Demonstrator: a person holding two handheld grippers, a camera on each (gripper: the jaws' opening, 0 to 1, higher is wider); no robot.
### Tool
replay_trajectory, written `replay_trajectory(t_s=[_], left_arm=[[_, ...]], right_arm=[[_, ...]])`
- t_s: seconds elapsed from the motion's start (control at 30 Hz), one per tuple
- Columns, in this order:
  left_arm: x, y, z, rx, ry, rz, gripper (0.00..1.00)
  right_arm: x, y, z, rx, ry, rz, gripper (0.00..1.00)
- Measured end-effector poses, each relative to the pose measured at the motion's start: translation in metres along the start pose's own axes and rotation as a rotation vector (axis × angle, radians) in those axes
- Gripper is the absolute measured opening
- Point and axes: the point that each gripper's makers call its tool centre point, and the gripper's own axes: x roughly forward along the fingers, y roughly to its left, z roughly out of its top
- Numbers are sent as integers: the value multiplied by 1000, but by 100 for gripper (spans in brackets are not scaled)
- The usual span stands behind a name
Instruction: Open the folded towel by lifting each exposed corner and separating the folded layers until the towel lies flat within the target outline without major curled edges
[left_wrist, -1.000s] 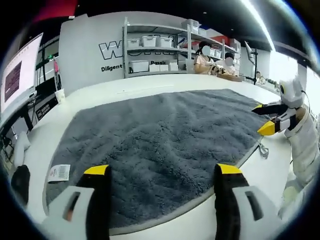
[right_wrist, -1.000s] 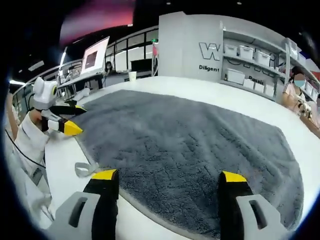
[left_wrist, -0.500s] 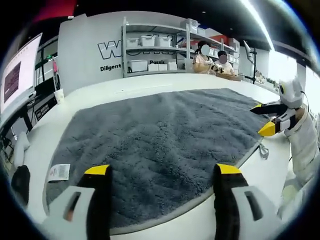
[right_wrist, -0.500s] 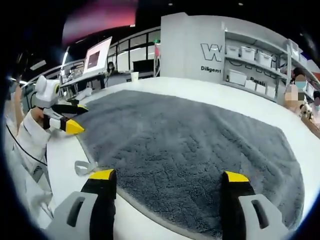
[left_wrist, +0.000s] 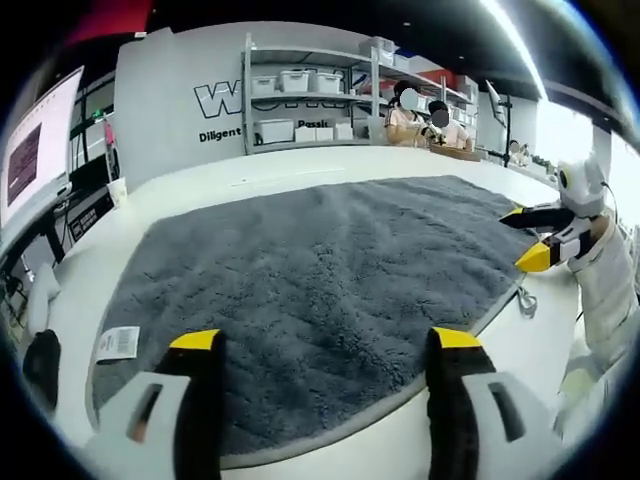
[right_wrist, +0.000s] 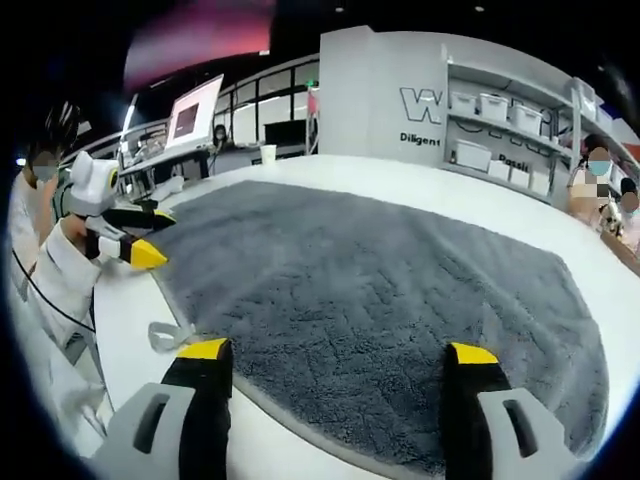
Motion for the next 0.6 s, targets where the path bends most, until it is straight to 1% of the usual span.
replay_trajectory(t_s=[0.6], left_arm=[[-3,-2,-2,8,1,-13,81]], right_arm=[[-2,2,-2,-4,-9,8,86]])
